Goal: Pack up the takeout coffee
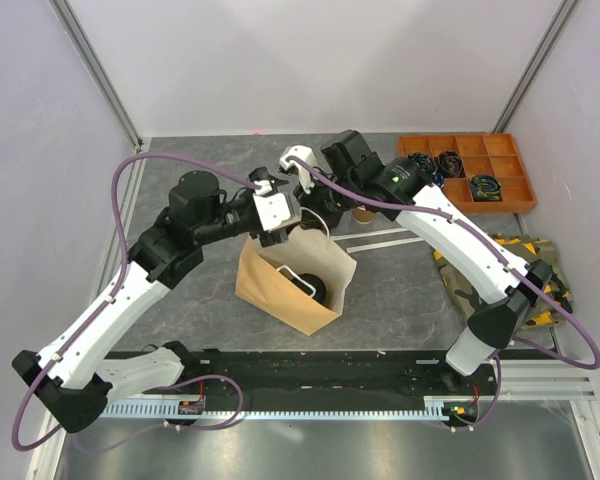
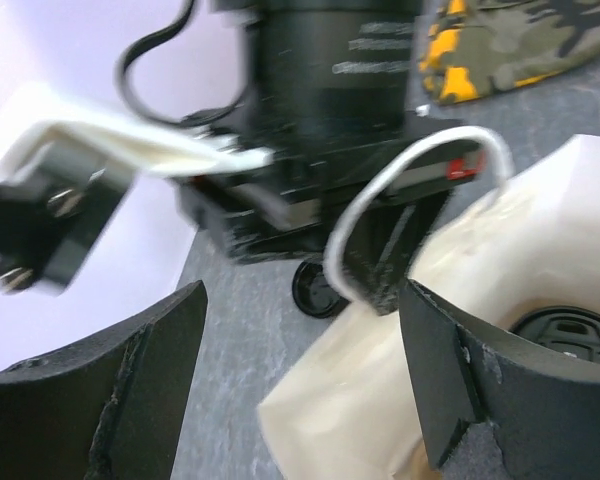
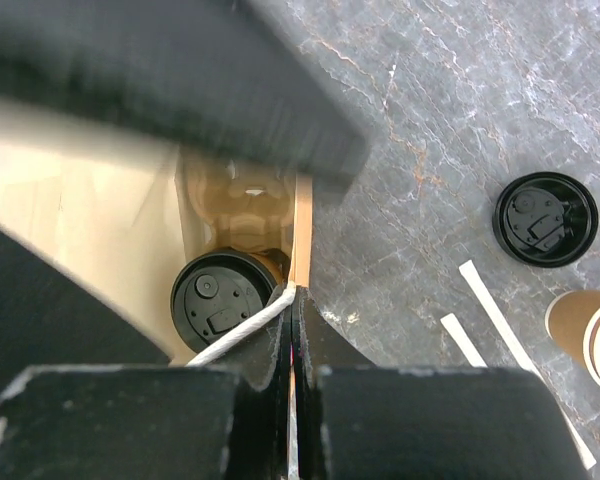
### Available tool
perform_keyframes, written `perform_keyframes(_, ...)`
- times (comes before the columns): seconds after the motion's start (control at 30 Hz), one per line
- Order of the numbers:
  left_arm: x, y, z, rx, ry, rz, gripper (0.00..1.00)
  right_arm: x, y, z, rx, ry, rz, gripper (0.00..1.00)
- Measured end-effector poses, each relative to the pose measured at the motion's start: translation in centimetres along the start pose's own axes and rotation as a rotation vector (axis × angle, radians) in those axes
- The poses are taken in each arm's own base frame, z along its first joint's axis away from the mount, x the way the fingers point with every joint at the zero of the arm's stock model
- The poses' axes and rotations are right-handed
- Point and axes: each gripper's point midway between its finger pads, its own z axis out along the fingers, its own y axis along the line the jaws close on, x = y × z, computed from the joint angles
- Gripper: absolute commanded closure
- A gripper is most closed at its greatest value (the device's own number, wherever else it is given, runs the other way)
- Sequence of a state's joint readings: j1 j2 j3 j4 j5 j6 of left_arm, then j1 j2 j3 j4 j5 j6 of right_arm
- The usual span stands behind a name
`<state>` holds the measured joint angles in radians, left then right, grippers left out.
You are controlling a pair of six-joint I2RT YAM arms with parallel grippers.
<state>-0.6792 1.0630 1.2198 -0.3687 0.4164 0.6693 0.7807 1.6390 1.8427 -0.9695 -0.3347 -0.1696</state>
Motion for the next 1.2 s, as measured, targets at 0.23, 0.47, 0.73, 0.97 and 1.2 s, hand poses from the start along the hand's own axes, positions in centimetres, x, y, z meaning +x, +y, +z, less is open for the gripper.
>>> perform_keyframes(0.23, 2.4, 2.9, -0.9, -0.103, 0.065, -0.085, 0.22, -0.2, -0.3, 0.6, -0.02, 0.011, 0.013, 0.94)
perform_keyframes(0.47, 4.6, 4.2, -1.8, -0.151, 0.118, -0.176, 0.26, -0.4, -0.3, 1.2, -0.039, 0.021, 0.019, 0.88)
perform_keyframes(0.73, 6.8, 4.0, -2.5, -0.153, 0.176, -0.28, 0.27, -0.4, -0.2, 1.6, -0.056, 0.03, 0.018, 0.77)
perform_keyframes(0.97, 7.8, 2.9, -2.4, -0.118, 0.2, -0.312, 0.27, -0.5, -0.4, 1.9, -0.063, 0.034, 0.025, 0.73)
perform_keyframes(1.2, 8.3, 2.3, -2.3, -0.097, 0.216, -0.328, 0.27, -0.6, -0.5, 1.7, -0.066, 0.028, 0.038, 0.61)
